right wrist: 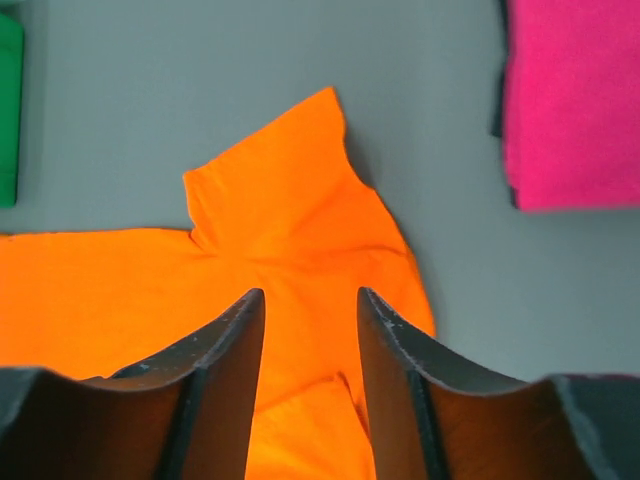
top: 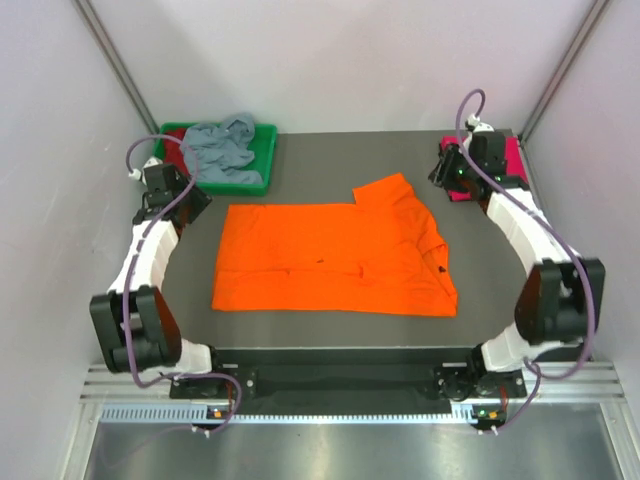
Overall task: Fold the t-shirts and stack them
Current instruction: Fold the tshirt
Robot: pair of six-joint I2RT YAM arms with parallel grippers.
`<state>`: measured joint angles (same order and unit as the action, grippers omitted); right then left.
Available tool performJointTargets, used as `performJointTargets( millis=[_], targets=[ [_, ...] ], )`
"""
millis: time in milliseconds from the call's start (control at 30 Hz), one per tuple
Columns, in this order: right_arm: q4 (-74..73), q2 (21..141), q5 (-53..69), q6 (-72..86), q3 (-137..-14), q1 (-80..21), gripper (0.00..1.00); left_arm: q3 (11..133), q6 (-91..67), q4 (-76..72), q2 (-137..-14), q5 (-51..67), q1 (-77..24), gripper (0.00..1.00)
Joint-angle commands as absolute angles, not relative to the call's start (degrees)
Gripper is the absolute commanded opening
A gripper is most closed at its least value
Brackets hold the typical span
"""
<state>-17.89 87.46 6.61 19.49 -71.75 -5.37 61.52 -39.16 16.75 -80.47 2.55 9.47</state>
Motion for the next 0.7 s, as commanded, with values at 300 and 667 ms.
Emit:
performJointTargets(
  millis=[300,667],
  targets=[
    [-17.6,118.6,26.3,12.3,-98.4,-1.9,0.5,68.6,-31.4,9.1,-102.0,11.0,11.0,0.53],
    [-19.7,138.2,28.2,13.2,-117.3,-1.4,0.5,71.8,-28.8,3.2,-110.8,12.3,10.9,0.53]
  ],
)
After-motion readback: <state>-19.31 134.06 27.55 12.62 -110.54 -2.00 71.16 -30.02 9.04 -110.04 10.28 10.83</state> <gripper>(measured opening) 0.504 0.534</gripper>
